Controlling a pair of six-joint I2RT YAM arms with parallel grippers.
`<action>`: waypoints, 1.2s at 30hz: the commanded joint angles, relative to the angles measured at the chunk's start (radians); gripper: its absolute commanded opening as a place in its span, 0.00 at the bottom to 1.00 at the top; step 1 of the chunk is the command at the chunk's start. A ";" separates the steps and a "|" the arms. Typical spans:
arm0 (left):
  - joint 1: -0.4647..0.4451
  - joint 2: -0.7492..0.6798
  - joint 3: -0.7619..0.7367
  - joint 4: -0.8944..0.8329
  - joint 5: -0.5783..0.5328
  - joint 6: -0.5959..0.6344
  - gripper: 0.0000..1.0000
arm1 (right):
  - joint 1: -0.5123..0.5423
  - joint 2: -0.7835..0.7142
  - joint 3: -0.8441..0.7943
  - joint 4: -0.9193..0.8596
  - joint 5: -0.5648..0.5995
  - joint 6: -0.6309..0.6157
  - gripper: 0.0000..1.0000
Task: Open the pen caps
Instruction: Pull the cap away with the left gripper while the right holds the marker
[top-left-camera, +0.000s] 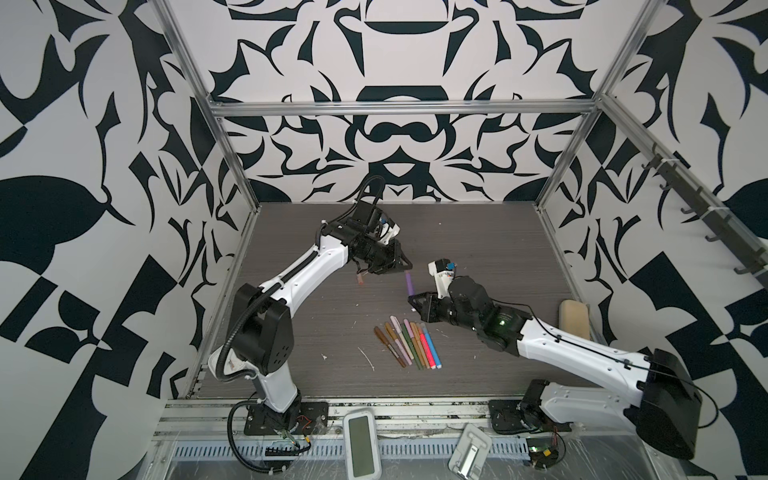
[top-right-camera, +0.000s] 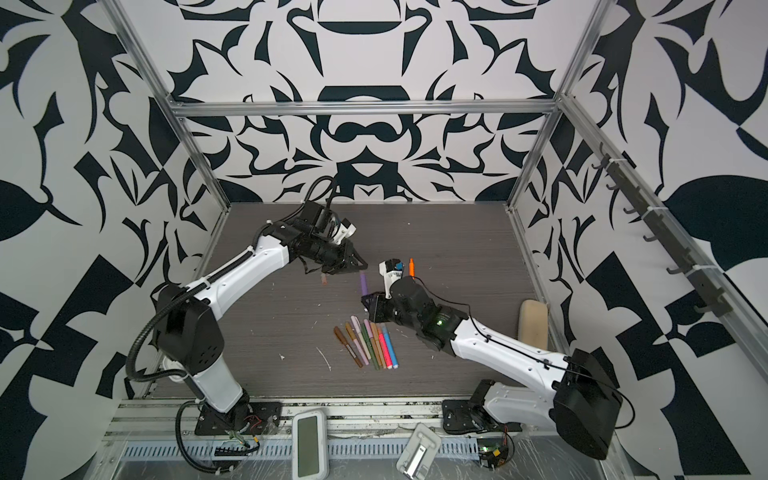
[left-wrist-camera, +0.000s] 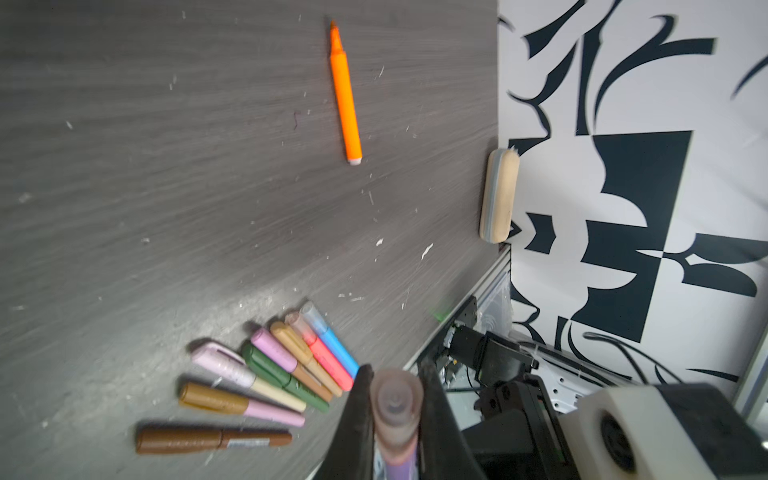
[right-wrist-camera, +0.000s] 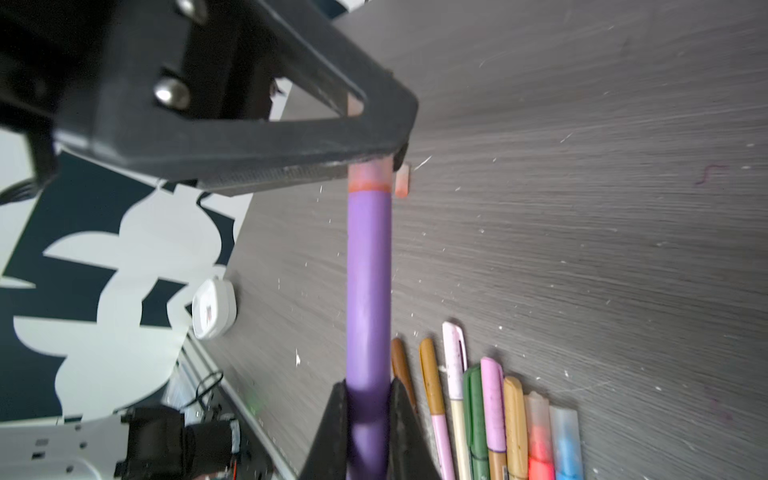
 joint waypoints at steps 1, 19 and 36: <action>0.095 0.080 0.125 0.085 -0.265 0.032 0.00 | 0.089 -0.084 -0.121 -0.154 -0.045 0.084 0.00; 0.099 0.042 0.001 0.230 -0.140 -0.090 0.00 | 0.089 -0.257 -0.173 -0.246 -0.002 0.080 0.00; 0.031 -0.155 -0.297 0.365 -0.102 -0.159 0.00 | 0.089 -0.153 -0.032 -0.283 -0.018 0.015 0.00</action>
